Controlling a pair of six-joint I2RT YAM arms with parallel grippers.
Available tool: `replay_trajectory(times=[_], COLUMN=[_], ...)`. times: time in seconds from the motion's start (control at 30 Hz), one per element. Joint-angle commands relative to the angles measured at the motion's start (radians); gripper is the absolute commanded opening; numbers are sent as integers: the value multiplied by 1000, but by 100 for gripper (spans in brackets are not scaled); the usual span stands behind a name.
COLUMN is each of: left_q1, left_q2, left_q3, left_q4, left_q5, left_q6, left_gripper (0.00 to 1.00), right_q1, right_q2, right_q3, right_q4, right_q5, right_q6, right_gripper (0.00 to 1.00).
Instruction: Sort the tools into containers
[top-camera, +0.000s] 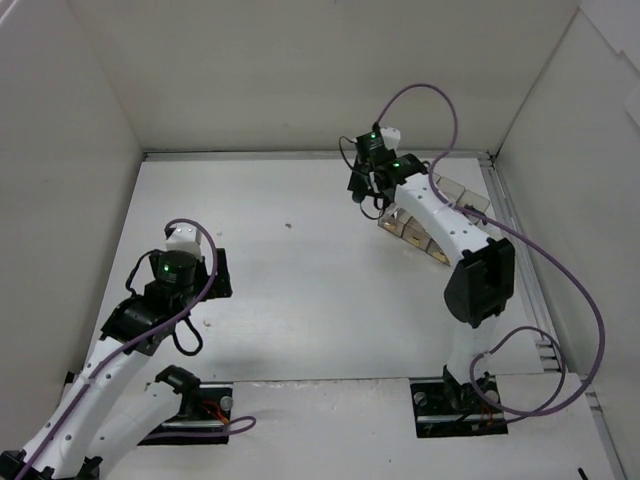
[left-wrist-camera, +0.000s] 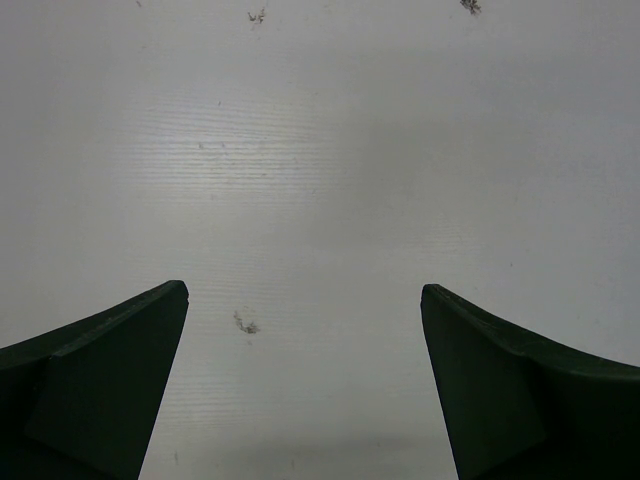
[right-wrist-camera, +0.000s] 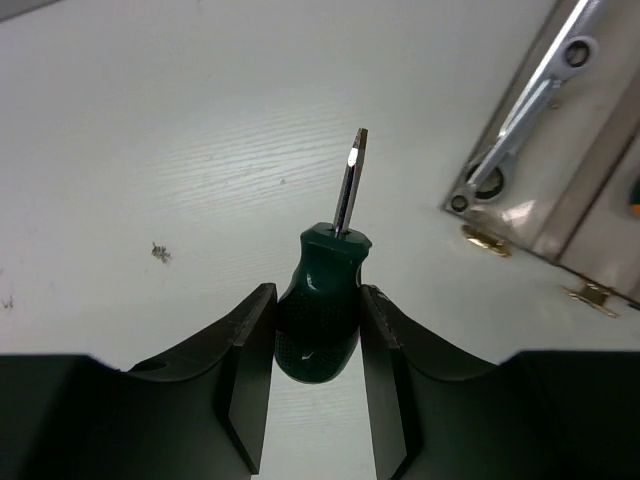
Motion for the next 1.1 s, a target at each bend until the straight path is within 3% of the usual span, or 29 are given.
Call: replay_trajectory(times=[0.0, 0.23, 0.6, 0.87, 1.07], left_q1=[7, 7, 7, 7, 7], left_q2=[6, 9, 9, 3, 9], left_q3=[20, 18, 17, 12, 12], left_q4=[44, 53, 55, 59, 64], left_q5=[-11, 3, 5, 8, 11], left_q6=[7, 15, 18, 23, 26], left_gripper=[100, 100, 100, 100, 100], right_q1=[-92, -276, -441, -484, -489], right_q2=[-115, -155, -22, 118, 176], right_q3=[-64, -153, -122, -23, 25], right_q4=[27, 44, 59, 59, 62], right_q5=[62, 41, -22, -62, -96], right_q6=[-46, -98, -106, -114, -106], right_gripper=[0, 0, 0, 3, 13])
